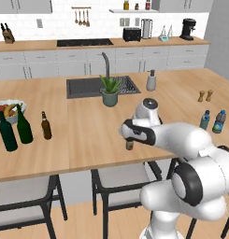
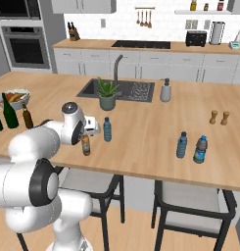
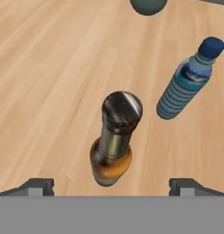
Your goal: Move the plastic bottles in the middle to the plastics group, and the glass bottles in the middle to the glass group.
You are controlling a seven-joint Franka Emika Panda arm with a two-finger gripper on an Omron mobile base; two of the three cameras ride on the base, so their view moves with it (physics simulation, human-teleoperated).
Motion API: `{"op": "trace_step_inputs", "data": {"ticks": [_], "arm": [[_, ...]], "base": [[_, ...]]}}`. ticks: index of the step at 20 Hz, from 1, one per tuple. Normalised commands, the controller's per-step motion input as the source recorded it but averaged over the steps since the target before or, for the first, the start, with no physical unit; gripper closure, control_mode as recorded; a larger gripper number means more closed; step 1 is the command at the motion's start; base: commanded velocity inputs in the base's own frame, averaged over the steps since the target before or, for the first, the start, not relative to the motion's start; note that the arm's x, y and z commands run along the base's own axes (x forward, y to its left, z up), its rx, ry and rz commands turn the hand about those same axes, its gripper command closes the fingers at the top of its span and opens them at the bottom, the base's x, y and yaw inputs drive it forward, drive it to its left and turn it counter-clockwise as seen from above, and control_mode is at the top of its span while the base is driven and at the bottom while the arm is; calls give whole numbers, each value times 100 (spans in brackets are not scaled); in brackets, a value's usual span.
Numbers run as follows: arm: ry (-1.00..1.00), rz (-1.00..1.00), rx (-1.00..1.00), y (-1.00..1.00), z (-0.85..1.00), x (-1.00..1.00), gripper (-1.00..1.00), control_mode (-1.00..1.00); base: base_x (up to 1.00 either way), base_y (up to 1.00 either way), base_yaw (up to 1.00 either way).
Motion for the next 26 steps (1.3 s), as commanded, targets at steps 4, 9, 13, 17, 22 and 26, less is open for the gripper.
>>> {"op": "trace_step_inputs", "data": {"ticks": [4,9,13,17,22,26], "arm": [[0,0,0,0,-16,7,-100,-100],[0,0,0,0,-13,9,-100,-100],[0,0,0,0,-14,8,-100,-100],[0,0,0,0,-10,7,-100,-100],[0,0,0,0,-7,8,-100,-100],[0,0,0,0,-9,5,-100,-100]], "base": [[0,0,0],[0,0,0],[0,0,0],[0,0,0],[0,0,0],[0,0,0]]}}
